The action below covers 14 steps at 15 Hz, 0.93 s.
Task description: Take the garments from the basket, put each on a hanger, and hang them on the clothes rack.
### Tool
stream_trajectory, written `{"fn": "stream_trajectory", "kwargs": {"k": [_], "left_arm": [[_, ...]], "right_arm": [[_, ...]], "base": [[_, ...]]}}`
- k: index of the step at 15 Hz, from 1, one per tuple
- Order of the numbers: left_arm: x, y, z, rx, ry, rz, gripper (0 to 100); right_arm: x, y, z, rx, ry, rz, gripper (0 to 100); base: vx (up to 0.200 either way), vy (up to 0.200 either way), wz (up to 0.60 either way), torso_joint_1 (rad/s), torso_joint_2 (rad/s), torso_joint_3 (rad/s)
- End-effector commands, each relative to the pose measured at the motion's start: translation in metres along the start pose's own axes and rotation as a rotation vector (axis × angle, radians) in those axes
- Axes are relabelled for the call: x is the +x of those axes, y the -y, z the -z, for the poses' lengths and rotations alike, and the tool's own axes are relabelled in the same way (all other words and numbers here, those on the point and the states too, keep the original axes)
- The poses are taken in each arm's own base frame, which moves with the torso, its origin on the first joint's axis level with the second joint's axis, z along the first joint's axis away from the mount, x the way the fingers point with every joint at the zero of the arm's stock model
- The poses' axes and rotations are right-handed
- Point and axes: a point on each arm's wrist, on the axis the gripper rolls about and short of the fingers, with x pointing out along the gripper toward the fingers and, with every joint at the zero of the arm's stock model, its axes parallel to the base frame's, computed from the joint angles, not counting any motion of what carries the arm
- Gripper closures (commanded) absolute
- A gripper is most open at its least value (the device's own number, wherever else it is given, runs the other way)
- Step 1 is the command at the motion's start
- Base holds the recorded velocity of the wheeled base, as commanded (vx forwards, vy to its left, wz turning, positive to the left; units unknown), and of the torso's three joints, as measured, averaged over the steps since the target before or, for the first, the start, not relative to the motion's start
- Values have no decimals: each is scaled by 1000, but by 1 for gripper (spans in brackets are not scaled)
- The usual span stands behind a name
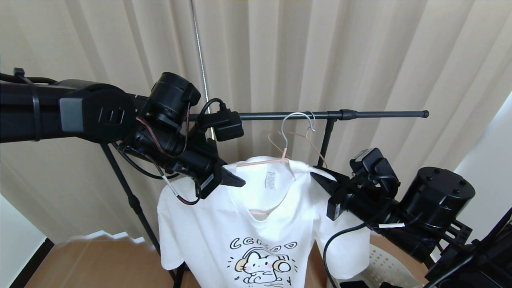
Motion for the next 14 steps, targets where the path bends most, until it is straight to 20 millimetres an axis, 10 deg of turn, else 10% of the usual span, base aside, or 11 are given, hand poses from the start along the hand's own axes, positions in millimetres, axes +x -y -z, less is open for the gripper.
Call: {"fn": "stream_trajectory", "kwargs": {"k": [1,8,9,14], "left_arm": [[1,1,1,1,3,-1,100],[-2,2,1,14,26,-25,100],[-5,3,-1,18,31,-29,100],[-17,4,-2,21,54,-61,100]], "right_arm": [[0,0,-1,-1,3,-2,100],[-10,-3,-8,-67,-24,-8,100],[-11,-6,-9,-67,-28,-20,0],[-14,-6,-8,-66,-33,-27,0]], "base": [[0,0,0,0,0,0],[0,0,0,0,0,0],[0,0,0,0,0,0],[0,0,0,0,0,0]]}}
